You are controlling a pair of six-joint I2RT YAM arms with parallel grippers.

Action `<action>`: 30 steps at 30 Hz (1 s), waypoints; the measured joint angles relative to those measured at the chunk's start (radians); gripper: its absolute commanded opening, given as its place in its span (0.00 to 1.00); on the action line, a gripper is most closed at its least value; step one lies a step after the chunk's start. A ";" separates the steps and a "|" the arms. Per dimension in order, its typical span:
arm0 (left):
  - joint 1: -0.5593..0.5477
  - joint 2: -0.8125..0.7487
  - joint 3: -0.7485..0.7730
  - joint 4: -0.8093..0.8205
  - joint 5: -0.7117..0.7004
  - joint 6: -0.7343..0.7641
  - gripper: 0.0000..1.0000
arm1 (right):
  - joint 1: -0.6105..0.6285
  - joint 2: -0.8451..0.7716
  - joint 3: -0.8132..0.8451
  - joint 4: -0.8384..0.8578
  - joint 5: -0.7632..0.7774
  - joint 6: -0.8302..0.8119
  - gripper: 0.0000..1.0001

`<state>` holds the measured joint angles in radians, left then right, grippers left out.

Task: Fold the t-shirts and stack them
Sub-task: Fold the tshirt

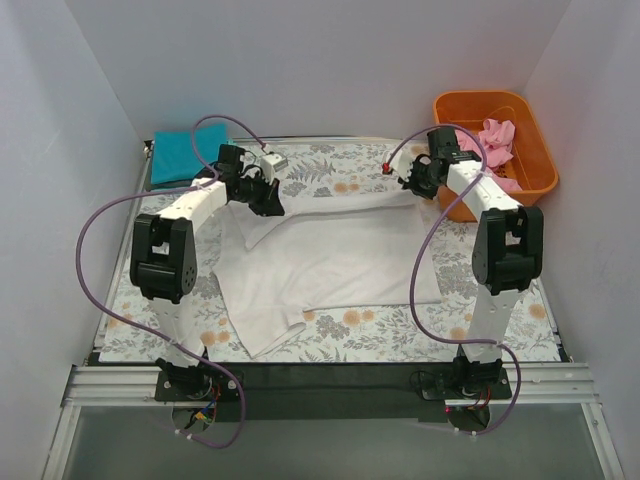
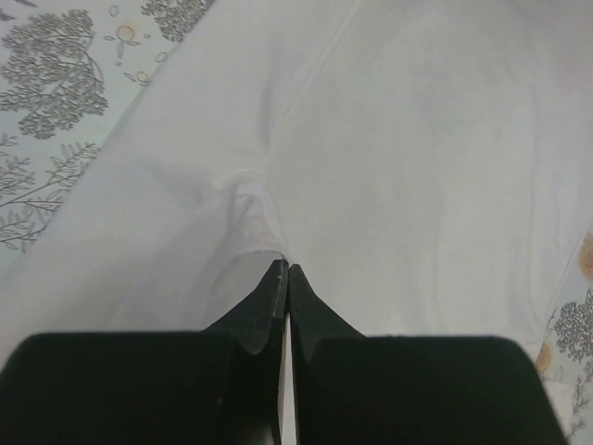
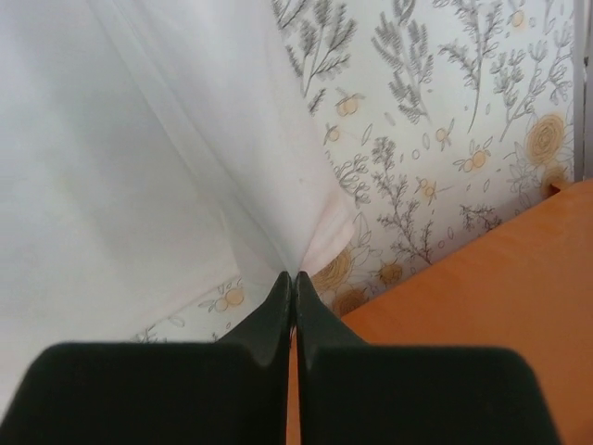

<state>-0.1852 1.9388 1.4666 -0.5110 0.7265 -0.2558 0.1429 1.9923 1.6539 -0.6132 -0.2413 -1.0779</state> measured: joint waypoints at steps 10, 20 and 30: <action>-0.063 0.002 -0.083 -0.146 0.028 0.063 0.45 | 0.037 -0.038 -0.196 0.014 0.068 -0.109 0.37; 0.116 -0.088 -0.132 -0.131 -0.002 0.029 0.41 | 0.036 -0.035 -0.102 0.002 0.044 -0.005 0.22; 0.011 0.031 -0.093 -0.036 -0.047 -0.051 0.36 | 0.036 0.071 0.051 -0.010 0.015 0.134 0.37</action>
<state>-0.1745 1.9697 1.3735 -0.5468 0.6796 -0.3073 0.1791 2.0632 1.7054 -0.6231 -0.2260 -0.9440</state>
